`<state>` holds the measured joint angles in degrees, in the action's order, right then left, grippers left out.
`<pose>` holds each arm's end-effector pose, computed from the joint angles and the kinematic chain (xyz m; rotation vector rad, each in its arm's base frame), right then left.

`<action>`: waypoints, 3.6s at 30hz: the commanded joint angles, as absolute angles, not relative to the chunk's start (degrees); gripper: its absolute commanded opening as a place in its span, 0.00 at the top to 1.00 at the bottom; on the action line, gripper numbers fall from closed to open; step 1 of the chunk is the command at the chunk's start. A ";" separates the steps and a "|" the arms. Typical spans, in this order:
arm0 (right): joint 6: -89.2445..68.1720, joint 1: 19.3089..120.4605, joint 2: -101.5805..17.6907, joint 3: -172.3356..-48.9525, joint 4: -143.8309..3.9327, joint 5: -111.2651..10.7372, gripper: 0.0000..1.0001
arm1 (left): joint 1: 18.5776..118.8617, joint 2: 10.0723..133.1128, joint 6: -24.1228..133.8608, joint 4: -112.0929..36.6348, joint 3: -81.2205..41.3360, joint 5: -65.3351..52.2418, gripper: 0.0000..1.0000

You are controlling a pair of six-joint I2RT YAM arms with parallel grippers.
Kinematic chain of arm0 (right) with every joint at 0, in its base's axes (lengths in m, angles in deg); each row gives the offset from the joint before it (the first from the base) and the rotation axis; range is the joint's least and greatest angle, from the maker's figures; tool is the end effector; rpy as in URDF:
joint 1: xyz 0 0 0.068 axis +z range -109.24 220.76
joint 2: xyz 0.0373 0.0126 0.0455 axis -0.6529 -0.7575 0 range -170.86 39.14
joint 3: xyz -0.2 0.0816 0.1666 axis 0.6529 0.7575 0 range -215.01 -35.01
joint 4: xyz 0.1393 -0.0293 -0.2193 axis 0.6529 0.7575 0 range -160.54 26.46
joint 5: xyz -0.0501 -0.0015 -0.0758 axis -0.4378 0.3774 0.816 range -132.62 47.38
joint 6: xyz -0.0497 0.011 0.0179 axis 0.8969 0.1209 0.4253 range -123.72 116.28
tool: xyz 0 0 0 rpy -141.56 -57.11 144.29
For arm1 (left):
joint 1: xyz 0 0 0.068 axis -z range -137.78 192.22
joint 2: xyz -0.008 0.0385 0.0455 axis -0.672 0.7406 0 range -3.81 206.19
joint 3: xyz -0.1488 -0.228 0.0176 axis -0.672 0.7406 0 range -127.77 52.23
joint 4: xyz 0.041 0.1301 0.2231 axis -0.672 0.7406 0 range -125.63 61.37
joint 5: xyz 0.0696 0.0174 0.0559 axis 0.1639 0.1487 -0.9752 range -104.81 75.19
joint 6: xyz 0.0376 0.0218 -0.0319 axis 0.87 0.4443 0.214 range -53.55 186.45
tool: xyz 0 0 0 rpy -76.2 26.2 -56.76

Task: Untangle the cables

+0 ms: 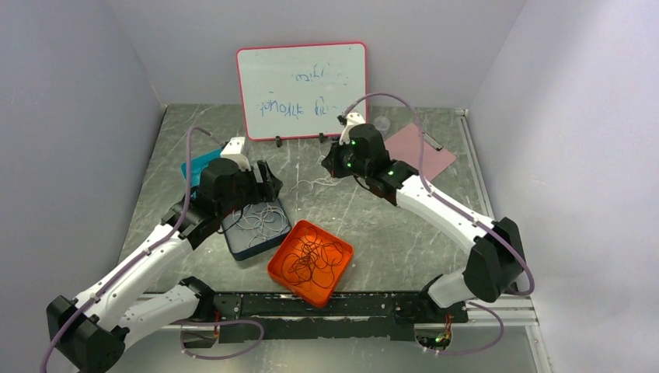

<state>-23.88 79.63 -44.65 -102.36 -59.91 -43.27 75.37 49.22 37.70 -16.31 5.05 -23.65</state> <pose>0.2652 0.2144 0.3142 -0.3498 2.0779 0.6457 0.1787 -0.1103 0.3127 -0.0217 2.0452 -0.5317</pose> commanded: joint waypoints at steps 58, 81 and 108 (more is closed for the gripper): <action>-32.60 75.72 -29.91 -108.14 -63.84 -60.44 1.00 | 78.96 84.42 26.34 -83.27 2.98 9.83 0.12; -31.15 75.68 -24.29 -115.34 -63.30 -59.53 1.00 | 81.24 99.11 27.13 -79.83 1.36 9.69 0.48; -23.59 75.73 -22.94 -116.36 -58.83 -52.71 1.00 | 72.27 74.64 40.94 -45.33 1.14 -10.43 0.50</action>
